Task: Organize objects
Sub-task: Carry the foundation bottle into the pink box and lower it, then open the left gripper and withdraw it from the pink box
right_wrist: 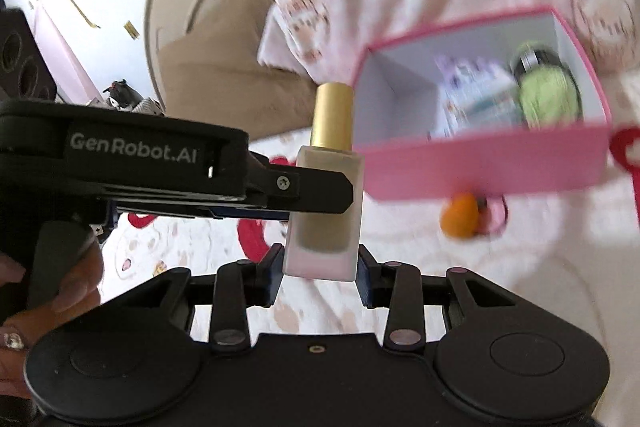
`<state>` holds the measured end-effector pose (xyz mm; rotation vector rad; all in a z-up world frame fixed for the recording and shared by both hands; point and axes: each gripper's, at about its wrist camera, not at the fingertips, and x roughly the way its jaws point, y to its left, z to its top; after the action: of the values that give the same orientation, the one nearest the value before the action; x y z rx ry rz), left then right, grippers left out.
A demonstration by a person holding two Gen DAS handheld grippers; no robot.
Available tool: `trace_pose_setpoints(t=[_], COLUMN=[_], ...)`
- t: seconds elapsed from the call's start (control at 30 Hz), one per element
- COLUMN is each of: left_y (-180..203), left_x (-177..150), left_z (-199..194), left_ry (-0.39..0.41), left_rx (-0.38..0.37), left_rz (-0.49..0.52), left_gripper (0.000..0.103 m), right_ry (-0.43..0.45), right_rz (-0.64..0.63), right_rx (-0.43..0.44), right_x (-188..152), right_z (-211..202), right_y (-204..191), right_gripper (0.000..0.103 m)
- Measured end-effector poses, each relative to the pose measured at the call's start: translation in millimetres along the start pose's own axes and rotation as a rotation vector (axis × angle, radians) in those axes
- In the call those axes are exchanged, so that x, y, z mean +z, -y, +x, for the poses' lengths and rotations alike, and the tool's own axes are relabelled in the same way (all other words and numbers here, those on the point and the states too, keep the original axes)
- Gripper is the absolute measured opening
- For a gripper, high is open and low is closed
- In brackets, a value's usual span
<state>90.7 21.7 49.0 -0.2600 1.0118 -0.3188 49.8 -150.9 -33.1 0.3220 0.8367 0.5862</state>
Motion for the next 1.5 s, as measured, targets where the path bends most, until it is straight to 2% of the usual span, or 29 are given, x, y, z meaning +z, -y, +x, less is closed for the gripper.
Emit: trace_pose_setpoints(t=[0.17, 0.27, 0.57, 0.87, 1.07, 1.23, 1.37, 1.47, 1.5], left_y=[2.5, -2.4, -16.6, -34.9, -54.9, -56.5, -63.7, -66.5, -66.1], left_x=[40.3, 58.1, 110.0, 116.5, 121.0, 120.3, 122.7, 122.3, 121.7], left_z=[-6.6, 0.6, 70.8, 140.7, 171.9, 186.4, 195.7, 201.1, 202.2], left_ry=[0.031, 0.065, 0.049, -0.009, -0.042, -0.068, -0.078, -0.079, -0.072], left_rx=[0.036, 0.023, 0.031, 0.056, 0.035, 0.023, 0.022, 0.024, 0.02], left_rz=[0.019, -0.003, -0.059, -0.041, -0.057, -0.018, -0.054, -0.077, -0.079], left_gripper=[0.037, 0.037, 0.037, 0.038, 0.038, 0.038, 0.038, 0.037, 0.034], right_ry=[0.001, 0.031, -0.037, -0.098, -0.151, -0.191, -0.2, -0.218, -0.224], right_rz=[0.092, 0.06, 0.088, 0.192, 0.186, 0.171, 0.184, 0.164, 0.161], right_rx=[0.069, 0.044, -0.007, -0.005, -0.055, -0.093, -0.116, -0.168, -0.192], right_x=[45.1, 61.3, 107.9, 105.1, 108.1, 107.3, 108.1, 109.2, 109.6], right_z=[8.1, 18.6, 73.5, 129.6, 159.9, 172.8, 180.5, 187.5, 189.9], right_y=[8.1, 11.5, 52.4, 99.5, 108.8, 114.1, 114.6, 109.3, 107.7], right_gripper=[0.042, 0.042, 0.042, 0.042, 0.042, 0.042, 0.042, 0.042, 0.041])
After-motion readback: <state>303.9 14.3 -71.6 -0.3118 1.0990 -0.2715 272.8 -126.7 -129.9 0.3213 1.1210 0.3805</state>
